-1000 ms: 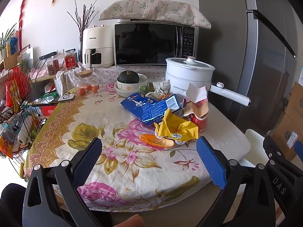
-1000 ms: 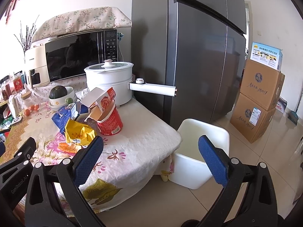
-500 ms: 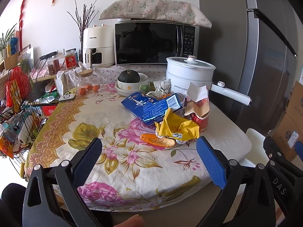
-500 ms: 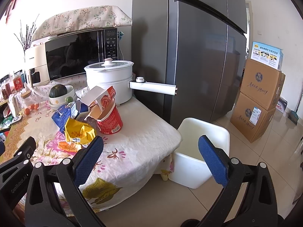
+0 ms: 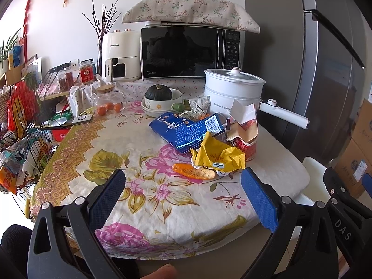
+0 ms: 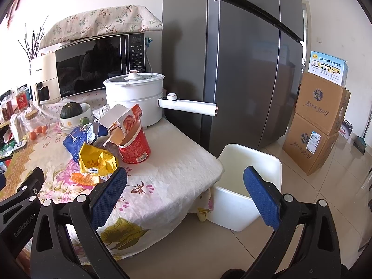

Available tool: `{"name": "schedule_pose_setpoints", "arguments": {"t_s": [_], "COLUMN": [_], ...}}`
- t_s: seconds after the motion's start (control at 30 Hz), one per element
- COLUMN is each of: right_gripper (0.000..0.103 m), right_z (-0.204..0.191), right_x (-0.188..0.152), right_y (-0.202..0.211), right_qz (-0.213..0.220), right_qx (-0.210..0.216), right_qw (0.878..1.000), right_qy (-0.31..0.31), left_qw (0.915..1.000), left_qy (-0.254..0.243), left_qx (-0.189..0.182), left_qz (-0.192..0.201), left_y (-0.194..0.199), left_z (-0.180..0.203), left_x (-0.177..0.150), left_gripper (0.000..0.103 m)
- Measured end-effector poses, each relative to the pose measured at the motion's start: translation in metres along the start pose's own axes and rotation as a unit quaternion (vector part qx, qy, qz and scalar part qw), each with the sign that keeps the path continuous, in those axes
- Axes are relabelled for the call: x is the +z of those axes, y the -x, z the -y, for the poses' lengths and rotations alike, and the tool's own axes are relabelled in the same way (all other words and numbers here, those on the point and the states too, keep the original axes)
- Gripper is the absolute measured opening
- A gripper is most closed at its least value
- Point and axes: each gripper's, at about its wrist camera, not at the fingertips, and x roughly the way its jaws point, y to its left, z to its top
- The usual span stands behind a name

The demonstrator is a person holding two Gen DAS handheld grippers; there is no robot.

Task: Collect trash

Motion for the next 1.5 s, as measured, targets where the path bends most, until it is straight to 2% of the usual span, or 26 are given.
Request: {"name": "schedule_pose_setpoints", "arguments": {"t_s": [0.9, 0.97, 1.03, 1.1, 1.2, 1.3, 1.4, 1.5], "right_gripper": [0.096, 0.096, 0.096, 0.096, 0.096, 0.096, 0.096, 0.096], "right_z": [-0.002, 0.000, 0.004, 0.006, 0.011, 0.018, 0.024, 0.031], "right_x": [-0.003, 0.000, 0.003, 0.007, 0.018, 0.038, 0.063, 0.085], "right_y": [-0.007, -0.014, -0.026, -0.040, -0.061, -0.080, -0.093, -0.105], "right_qz": [-0.018, -0.036, -0.068, -0.105, -0.147, -0.174, -0.176, -0.168], "right_qx": [-0.002, 0.010, 0.031, 0.053, 0.077, 0.089, 0.100, 0.109], "right_qw": [1.000, 0.999, 0.997, 0.993, 0.985, 0.978, 0.975, 0.973], "right_qy": [0.006, -0.005, -0.022, -0.030, -0.042, -0.068, -0.092, -0.112], "left_qw": [0.9997, 0.9990, 0.9954, 0.9864, 0.9772, 0.9766, 0.9800, 0.9807], "left_qy": [0.004, 0.010, 0.031, 0.065, 0.091, 0.101, 0.099, 0.098], "left_qx": [0.004, -0.005, -0.023, -0.046, -0.061, -0.072, -0.084, -0.130], "left_qz": [-0.026, -0.044, -0.087, -0.144, -0.182, -0.175, -0.151, -0.109], "left_y": [-0.013, -0.022, -0.040, -0.067, -0.099, -0.117, -0.122, -0.117], "left_z": [0.001, -0.002, -0.009, -0.020, -0.030, -0.032, -0.026, -0.018], "left_x": [0.001, 0.003, 0.005, 0.007, 0.017, 0.036, 0.062, 0.105], "left_gripper": [0.097, 0.097, 0.097, 0.097, 0.097, 0.097, 0.097, 0.097]}}
